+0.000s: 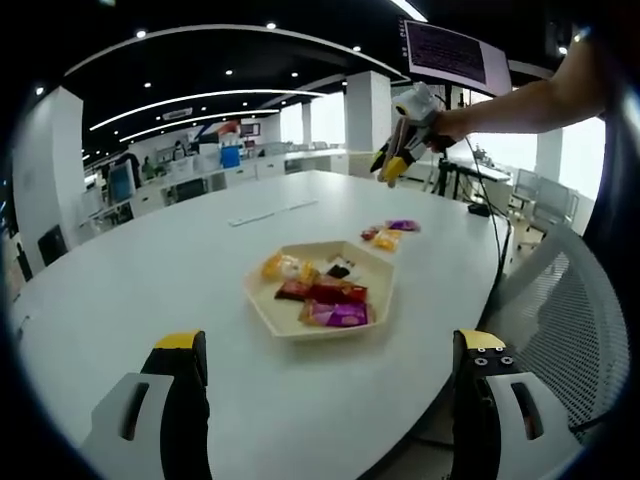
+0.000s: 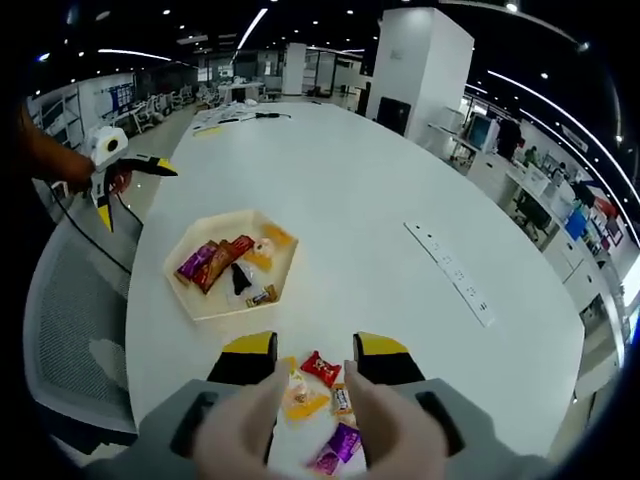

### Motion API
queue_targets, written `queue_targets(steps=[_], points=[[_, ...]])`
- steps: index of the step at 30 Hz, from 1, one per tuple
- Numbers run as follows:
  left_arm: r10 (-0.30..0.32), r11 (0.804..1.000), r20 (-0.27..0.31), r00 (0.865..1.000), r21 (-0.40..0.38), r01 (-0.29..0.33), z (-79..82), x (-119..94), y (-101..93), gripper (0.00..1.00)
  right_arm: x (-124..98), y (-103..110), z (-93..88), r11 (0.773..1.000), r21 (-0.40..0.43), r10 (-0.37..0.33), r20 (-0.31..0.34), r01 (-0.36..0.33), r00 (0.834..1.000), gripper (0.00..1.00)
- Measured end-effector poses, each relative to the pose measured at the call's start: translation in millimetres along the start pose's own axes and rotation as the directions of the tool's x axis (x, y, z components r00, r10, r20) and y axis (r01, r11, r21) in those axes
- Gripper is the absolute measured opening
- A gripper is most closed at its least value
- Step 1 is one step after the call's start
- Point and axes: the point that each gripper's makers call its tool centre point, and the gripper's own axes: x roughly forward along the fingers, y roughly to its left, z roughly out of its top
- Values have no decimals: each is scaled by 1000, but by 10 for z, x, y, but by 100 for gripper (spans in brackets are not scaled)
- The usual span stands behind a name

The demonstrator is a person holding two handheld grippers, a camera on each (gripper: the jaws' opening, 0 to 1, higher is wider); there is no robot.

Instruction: Place the target food into the container with the food tongs after gripping and lifting it, then release it inside without dropping or visibly crushing the food.

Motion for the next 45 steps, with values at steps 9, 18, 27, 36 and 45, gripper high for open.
queue_targets(steps=[9, 18, 27, 36, 45], points=[[-4, 1000, -13, 1000, 2, 4, -27, 8, -13, 99, 69, 85, -130, 999, 0, 32, 9, -32, 999, 30], [-9, 1000, -13, 1000, 5, 9, -25, 9, -25, 99, 121, 163, -250, 999, -22, 44, 0, -44, 999, 30], [-7, 1000, -11, 1000, 1, 7, -21, 5, -24, 99, 225, 192, -331, 998, -26, 50, 3, -50, 999, 30], [-2, 1000, -16, 1000, -3, 2, -33, 5, -13, 99, 355, 176, -532, 998, -20, 52, -6, -52, 999, 29], [-2, 1000, -26, 1000, -5, 1, -54, 14, -13, 99, 443, 201, -682, 996, -43, 71, -25, -72, 997, 29]])
